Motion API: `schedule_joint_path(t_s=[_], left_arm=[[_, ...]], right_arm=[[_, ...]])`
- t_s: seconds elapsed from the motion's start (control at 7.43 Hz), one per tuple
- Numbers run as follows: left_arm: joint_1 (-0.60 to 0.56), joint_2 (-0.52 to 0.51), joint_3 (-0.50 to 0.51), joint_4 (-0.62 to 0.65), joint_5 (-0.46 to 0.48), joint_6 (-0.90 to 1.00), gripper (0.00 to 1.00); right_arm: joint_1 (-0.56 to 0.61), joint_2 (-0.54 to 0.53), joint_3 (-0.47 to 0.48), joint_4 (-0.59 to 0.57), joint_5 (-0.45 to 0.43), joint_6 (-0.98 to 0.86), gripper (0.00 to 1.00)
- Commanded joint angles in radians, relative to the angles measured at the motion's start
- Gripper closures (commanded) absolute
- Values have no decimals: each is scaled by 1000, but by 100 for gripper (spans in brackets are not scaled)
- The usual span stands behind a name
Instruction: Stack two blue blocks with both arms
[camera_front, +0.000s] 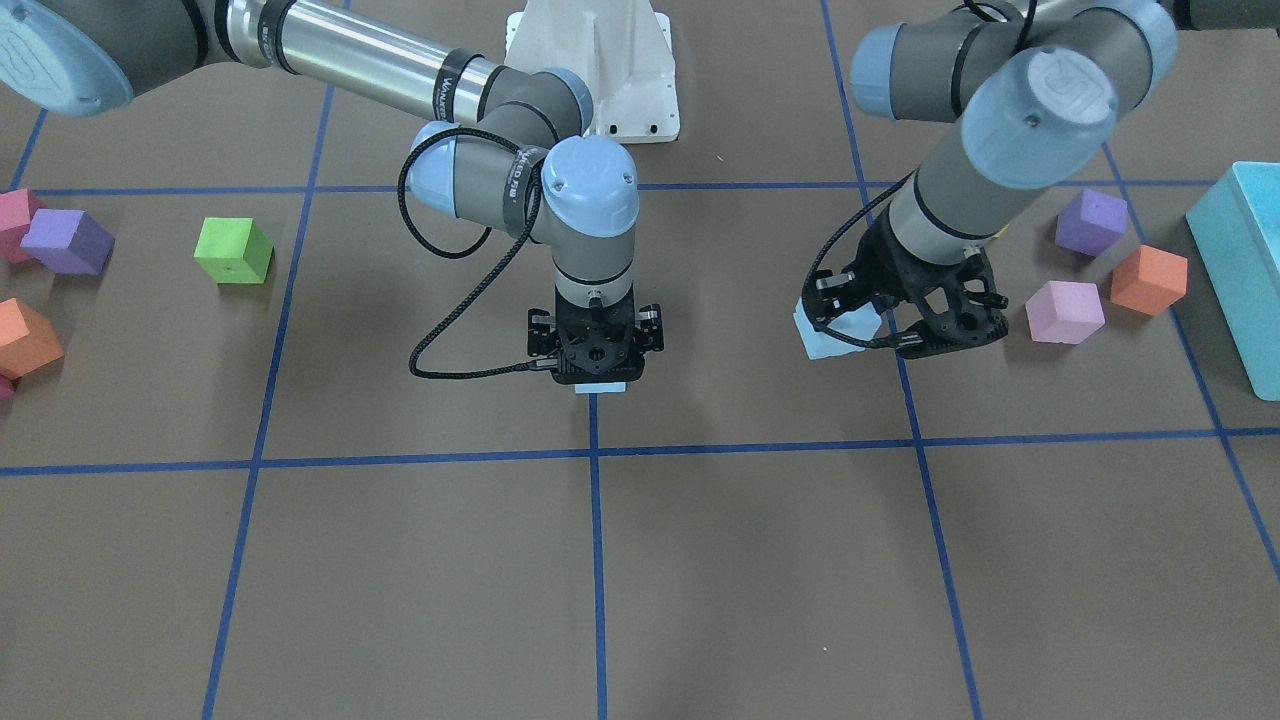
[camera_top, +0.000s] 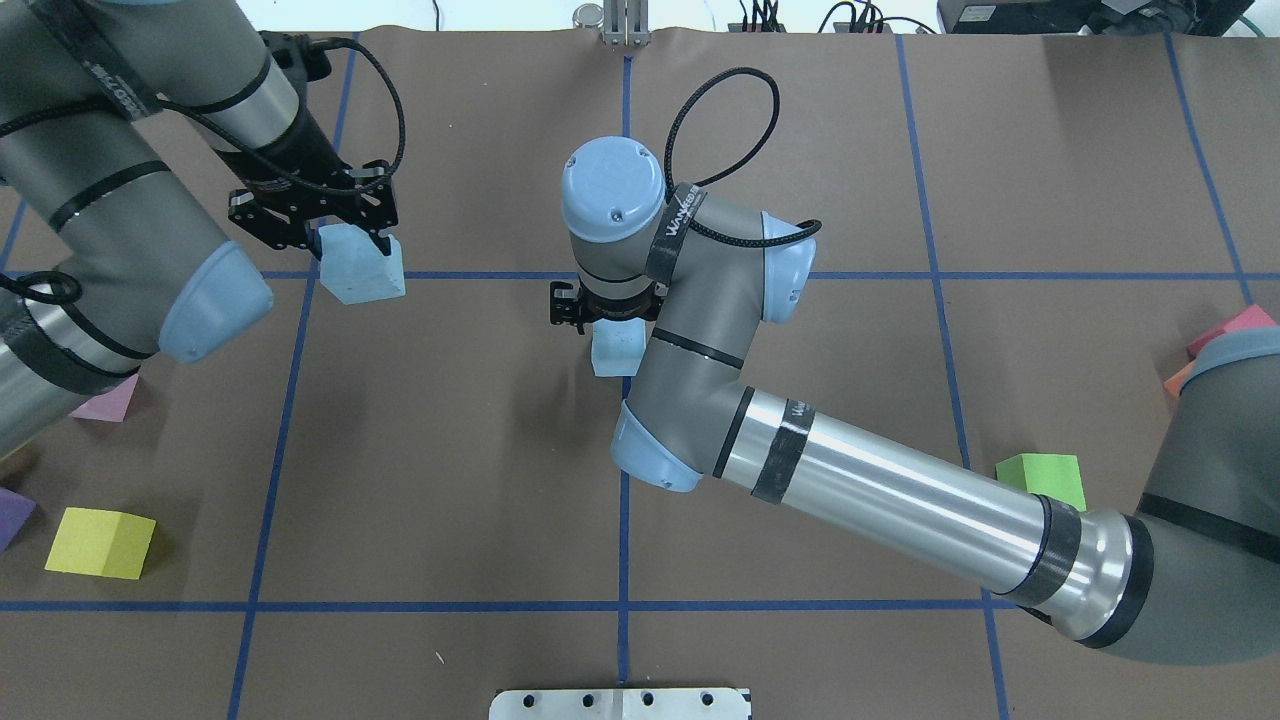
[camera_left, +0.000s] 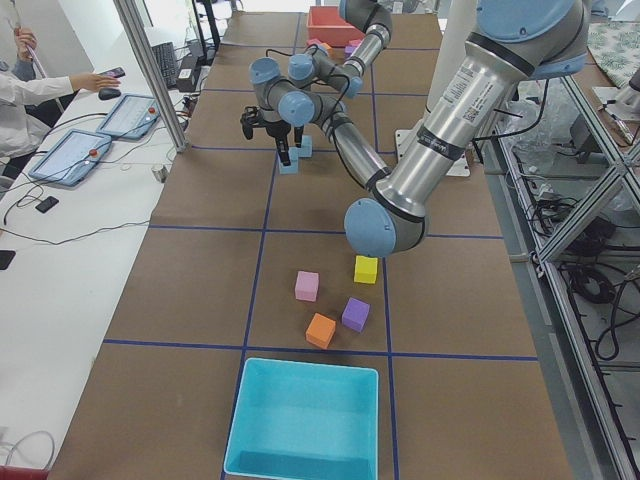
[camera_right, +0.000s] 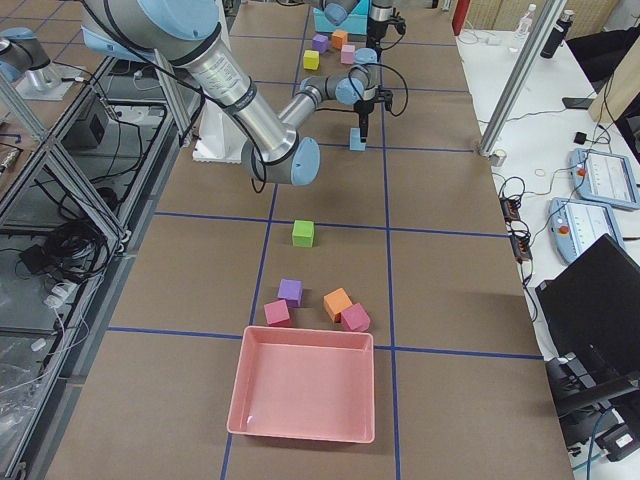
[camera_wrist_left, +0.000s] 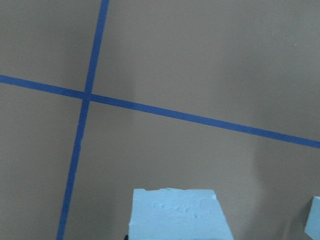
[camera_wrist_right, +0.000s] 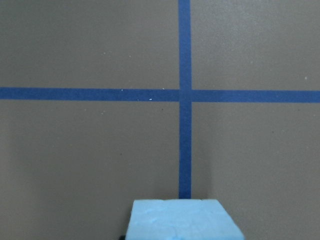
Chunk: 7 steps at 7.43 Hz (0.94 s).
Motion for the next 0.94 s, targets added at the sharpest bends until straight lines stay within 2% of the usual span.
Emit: schedule_joint_path(t_s=[0.0,0.27,0.4,0.67,0.81], left_arm=[[66,-94,36,-4,16,-11,40],[158,-263,178,-7,140,-13,40],[177,-306,227,-12,151,-8,40],[226,-325,330,-126,173,-11,40],[246,-351,360,-133,186,-28,40]], right_arm=[[122,-44,56,-4,83,-94,0],[199,-111,79,-4,103,-209,0],[213,-124,78,-1,103,-223,0],[222,-135,78,0,103,-237,0],[224,-137,76,0,103,-246,0]])
